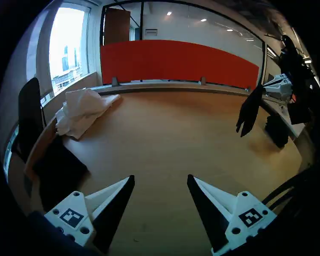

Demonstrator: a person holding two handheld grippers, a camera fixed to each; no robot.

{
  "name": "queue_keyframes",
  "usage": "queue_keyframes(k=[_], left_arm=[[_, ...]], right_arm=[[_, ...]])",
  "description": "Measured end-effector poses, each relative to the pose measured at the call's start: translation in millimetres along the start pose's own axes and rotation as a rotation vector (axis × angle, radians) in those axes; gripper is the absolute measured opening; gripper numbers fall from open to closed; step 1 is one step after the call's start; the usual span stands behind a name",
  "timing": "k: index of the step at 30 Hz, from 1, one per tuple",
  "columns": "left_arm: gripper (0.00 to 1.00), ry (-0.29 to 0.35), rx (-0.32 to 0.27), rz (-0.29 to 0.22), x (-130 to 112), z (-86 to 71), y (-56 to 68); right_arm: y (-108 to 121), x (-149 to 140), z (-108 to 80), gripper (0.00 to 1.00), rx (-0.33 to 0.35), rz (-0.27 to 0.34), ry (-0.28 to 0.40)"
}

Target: Fold towel

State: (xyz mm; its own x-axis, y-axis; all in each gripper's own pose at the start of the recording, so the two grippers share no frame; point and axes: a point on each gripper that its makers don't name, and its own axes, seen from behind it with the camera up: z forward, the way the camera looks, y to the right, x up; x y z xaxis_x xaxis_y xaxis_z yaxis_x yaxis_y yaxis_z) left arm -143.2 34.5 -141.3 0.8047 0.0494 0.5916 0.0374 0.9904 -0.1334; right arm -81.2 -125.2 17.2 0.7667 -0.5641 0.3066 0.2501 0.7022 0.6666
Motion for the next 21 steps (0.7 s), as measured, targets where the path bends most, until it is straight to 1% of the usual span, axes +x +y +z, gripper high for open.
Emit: queue_keyframes(k=[6,14,21], left_arm=[[0.91,-0.002,-0.004,0.009,0.4,0.0,2.8],[0.91,-0.006,-0.004,0.011,2.2,1.5,5.5],[0.91,-0.011,-0.001,0.012,2.2,2.9,7.9]], right_arm=[[31.5,-11.1,-11.2,0.01,-0.036,0.034,-0.011],[74.3,-28.0,-28.9,0.01,-0.084,0.038,-0.037],[104.9,-39.3,-41.2,0.01,-0.095,0.065,-0.056]])
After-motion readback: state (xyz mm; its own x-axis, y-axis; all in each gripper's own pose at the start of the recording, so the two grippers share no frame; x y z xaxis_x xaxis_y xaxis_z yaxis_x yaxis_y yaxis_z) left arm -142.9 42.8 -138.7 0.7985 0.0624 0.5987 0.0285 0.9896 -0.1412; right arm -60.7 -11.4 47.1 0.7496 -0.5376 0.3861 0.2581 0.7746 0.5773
